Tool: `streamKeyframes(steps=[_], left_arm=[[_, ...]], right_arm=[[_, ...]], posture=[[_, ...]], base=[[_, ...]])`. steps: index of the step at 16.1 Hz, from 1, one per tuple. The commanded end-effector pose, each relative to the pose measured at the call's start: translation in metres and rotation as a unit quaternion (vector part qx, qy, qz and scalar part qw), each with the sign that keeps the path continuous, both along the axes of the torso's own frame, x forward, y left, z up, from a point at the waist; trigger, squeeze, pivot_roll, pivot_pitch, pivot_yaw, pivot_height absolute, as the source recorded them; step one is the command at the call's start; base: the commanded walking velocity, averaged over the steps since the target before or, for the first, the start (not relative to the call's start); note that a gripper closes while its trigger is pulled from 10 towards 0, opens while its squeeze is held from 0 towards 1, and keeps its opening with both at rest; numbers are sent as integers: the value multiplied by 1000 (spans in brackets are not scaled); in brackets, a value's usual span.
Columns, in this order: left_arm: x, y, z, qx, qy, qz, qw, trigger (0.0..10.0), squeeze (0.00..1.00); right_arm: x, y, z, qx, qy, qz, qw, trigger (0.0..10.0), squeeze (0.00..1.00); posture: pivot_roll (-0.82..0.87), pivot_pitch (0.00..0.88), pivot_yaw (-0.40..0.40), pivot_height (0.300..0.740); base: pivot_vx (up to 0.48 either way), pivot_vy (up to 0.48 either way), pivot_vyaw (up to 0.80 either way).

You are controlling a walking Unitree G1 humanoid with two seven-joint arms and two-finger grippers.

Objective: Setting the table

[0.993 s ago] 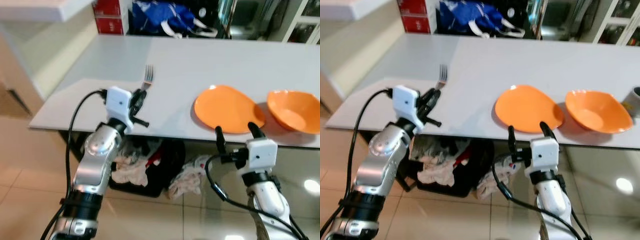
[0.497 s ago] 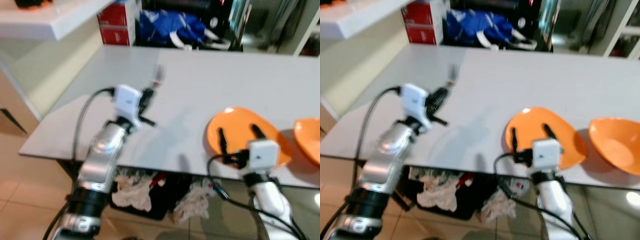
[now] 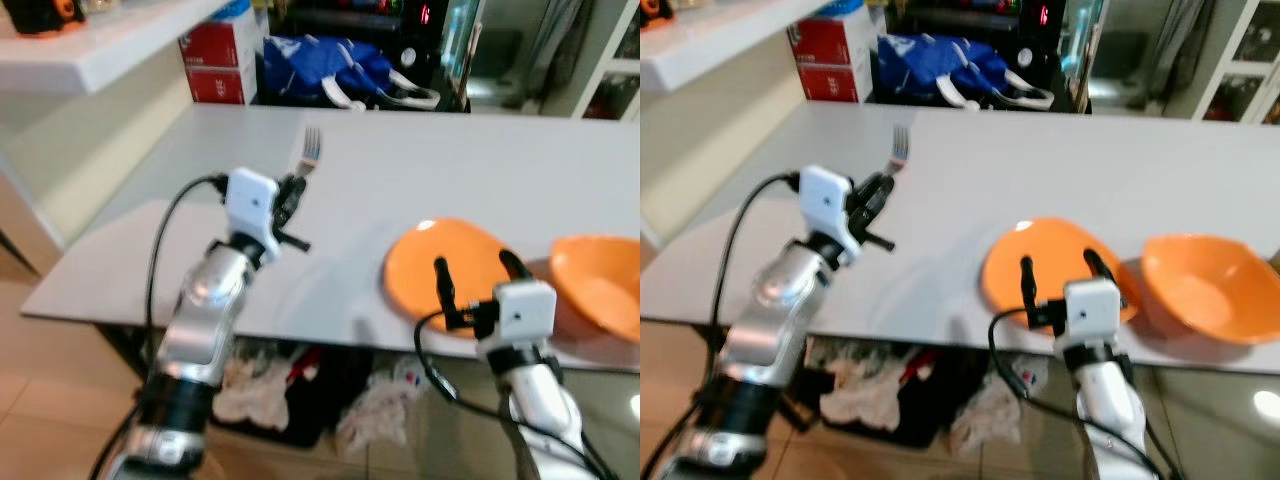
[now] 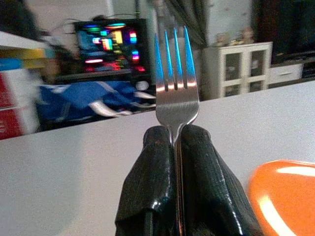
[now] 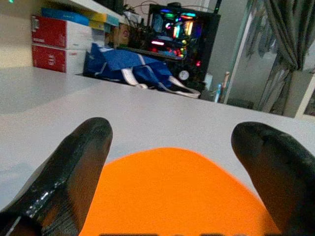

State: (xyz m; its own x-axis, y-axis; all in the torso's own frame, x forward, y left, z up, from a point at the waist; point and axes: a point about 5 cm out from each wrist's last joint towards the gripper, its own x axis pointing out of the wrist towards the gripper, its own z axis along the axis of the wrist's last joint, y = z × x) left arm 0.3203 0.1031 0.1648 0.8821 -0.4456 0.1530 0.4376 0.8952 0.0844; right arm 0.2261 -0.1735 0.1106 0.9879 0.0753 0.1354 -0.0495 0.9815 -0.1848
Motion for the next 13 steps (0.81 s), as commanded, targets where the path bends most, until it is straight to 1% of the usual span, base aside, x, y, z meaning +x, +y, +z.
streamKeyframes(steps=[1, 4, 5, 6, 8, 9, 11, 13], left_arm=[[3, 3, 5, 5, -8, 8, 1000, 0, 0], [4, 5, 4, 3, -2, 17, 1000, 0, 0], [7, 8, 2, -5, 13, 32, 999, 0, 0], [9, 9, 1, -9, 18, 38, 999, 0, 0], [12, 9, 2, -8, 21, 45, 999, 0, 0], [12, 8, 2, -8, 20, 44, 999, 0, 0], [12, 5, 3, -9, 20, 39, 999, 0, 0], [11, 2, 1, -9, 22, 34, 999, 0, 0]], right_arm=[[1, 0, 1, 2, -1, -4, 1000, 10000, 0], [1, 0, 0, 3, -1, -4, 1000, 10000, 0], [1, 0, 0, 2, -2, -5, 1000, 10000, 0], [1, 0, 0, 1, -3, -5, 1000, 10000, 0], [1, -1, 0, -9, -1, -8, 1000, 10000, 0], [1, -2, 0, -5, -1, -9, 1000, 10000, 0], [0, -2, 1, 5, -5, -11, 1000, 10000, 0], [0, -2, 0, 1, -2, -12, 1000, 10000, 0]], posture=[[-143, 0, 30, 740], [-144, 0, 33, 740], [-144, 0, 33, 740], [-144, 0, 33, 740], [-146, 0, 33, 740], [-147, 0, 35, 740], [-151, 0, 36, 740], [-151, 0, 36, 740]], base=[[0, 0, 0], [0, 0, 0], [0, 0, 0], [0, 0, 0], [0, 0, 709], [0, 0, 700], [0, 0, 0], [0, -336, 0]])
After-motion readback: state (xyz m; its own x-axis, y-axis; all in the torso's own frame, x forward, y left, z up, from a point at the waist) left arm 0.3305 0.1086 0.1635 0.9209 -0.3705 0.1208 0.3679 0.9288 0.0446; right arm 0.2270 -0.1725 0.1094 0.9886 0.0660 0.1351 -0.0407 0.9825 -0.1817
